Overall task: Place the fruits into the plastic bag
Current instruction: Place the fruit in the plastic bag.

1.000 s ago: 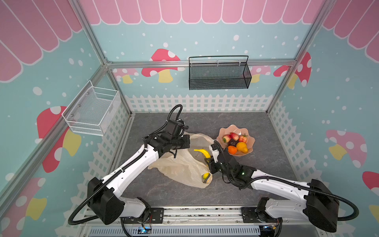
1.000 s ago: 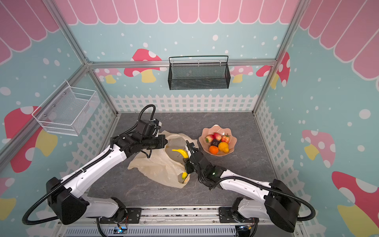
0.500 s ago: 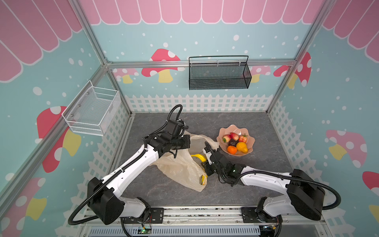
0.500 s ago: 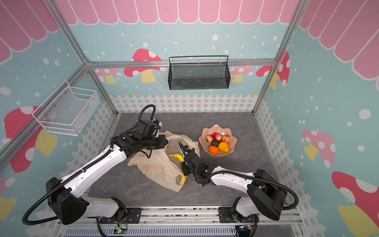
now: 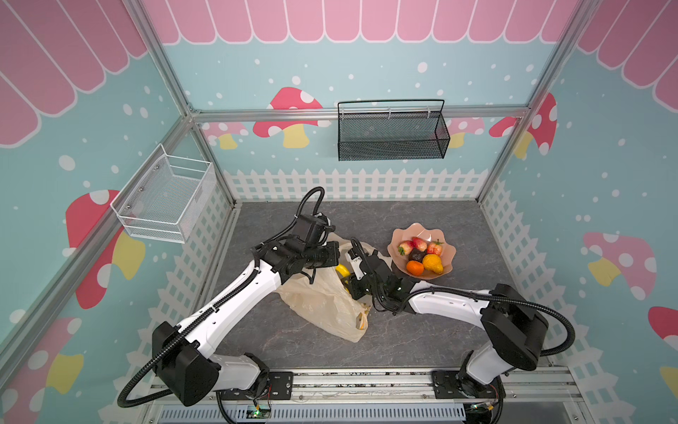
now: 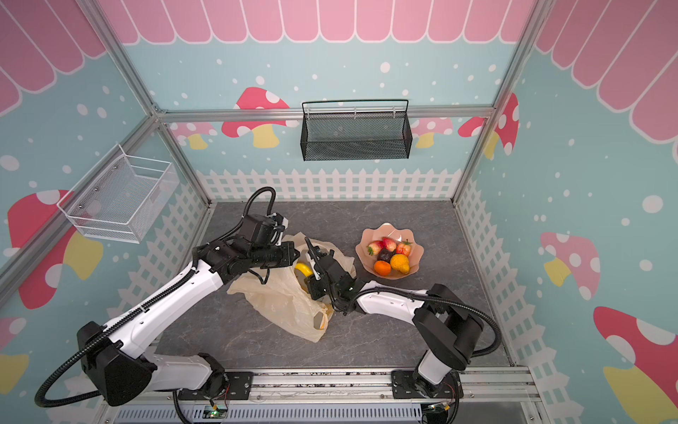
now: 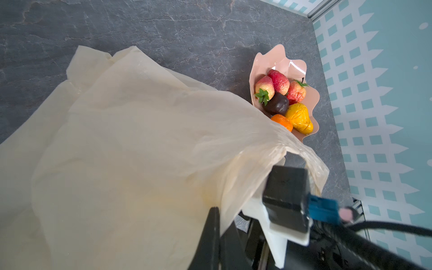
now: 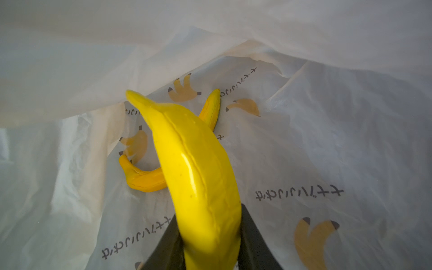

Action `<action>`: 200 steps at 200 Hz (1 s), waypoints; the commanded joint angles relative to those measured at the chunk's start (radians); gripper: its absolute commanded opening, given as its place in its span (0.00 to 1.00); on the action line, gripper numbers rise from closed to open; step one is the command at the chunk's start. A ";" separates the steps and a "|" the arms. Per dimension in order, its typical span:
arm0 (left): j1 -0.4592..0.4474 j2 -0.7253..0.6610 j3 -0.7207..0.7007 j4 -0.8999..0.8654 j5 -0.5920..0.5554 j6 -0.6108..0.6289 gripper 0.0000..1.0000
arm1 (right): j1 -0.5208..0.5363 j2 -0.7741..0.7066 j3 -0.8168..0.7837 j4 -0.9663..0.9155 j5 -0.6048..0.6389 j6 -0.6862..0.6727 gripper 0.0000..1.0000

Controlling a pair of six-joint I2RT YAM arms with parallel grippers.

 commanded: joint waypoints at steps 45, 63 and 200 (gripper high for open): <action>-0.021 0.006 0.011 -0.003 0.013 -0.024 0.00 | -0.045 0.098 0.055 0.067 -0.193 0.130 0.06; -0.023 0.010 0.018 -0.001 0.011 -0.024 0.00 | -0.064 0.105 0.053 0.090 -0.235 0.175 0.06; -0.027 0.114 0.107 -0.007 0.039 0.002 0.00 | -0.106 0.264 0.133 0.214 -0.501 0.484 0.10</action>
